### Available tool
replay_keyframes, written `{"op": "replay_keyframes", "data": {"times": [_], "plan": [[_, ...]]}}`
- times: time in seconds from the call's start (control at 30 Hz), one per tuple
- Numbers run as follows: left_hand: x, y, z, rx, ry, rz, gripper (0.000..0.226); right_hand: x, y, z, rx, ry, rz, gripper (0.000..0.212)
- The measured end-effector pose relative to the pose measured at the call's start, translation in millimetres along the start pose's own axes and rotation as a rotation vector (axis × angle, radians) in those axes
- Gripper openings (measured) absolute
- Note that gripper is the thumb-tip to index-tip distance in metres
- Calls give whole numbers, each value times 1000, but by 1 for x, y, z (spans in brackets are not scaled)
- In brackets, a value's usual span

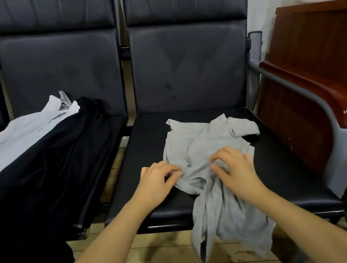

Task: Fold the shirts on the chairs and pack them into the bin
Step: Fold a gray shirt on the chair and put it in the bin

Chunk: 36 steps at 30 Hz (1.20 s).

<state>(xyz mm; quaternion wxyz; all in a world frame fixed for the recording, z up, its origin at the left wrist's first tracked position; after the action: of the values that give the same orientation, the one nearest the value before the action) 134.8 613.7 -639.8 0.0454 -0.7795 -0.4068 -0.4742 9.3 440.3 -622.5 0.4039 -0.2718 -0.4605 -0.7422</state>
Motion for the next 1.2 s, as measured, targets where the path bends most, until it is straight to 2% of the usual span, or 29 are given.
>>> {"op": "replay_keyframes", "data": {"times": [0.1, 0.23, 0.33, 0.47, 0.53, 0.63, 0.7, 0.73, 0.83, 0.9, 1.0, 1.07, 1.13, 1.2], "plan": [[-1, 4, -2, 31, 20, -31, 22, -13, 5, 19, 123, -28, 90, 23], [0, 11, -5, 74, 52, -17, 18, -30, 7, 19, 82, -68, 225, 16], [4, 13, -4, 145, -25, -63, 14, -32, 8, 17, 64, -33, 227, 5], [16, 8, 9, 358, -155, -211, 11, -30, 5, 14, 36, 18, 193, 8], [18, 2, 18, 425, -102, -234, 12, -30, 4, 12, 30, 21, 180, 10], [16, -6, 26, 352, 73, -237, 14, -32, 4, 14, 46, 19, 172, 13], [15, -8, 29, 246, 129, -215, 45, -32, 4, 18, 86, 9, 142, 5], [18, -7, 29, 170, 160, -204, 53, -33, 4, 20, 110, 1, 141, 3], [18, -4, 33, 8, 279, -91, 45, -37, 5, 23, 168, -18, 167, 14], [16, -5, 39, 42, 289, 1, 39, -36, 5, 23, 171, 23, 160, 26], [18, -5, 40, 26, 218, -62, 40, -33, 6, 16, 142, 108, 163, 32], [21, -4, 42, 74, 177, -97, 28, -26, 9, 8, 116, 127, 135, 33], [22, -3, 43, 108, 151, -111, 19, -19, 13, -3, 61, 46, 149, 40], [23, -2, 42, 153, 149, -98, 23, -18, 12, -16, -9, -101, 277, 53]]}}
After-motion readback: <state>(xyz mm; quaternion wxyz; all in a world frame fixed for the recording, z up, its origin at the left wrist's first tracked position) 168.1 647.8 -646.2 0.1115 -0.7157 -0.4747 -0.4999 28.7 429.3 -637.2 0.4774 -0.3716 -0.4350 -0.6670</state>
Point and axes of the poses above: each hand's wrist, its own y-axis towards the middle knuckle, its own x-axis out of the back of the hand, z = x × y, the point moved 3 cm from there along y, towards the middle knuckle, and after that the axes turned 3 degrees about x, right-handed, at the moved point
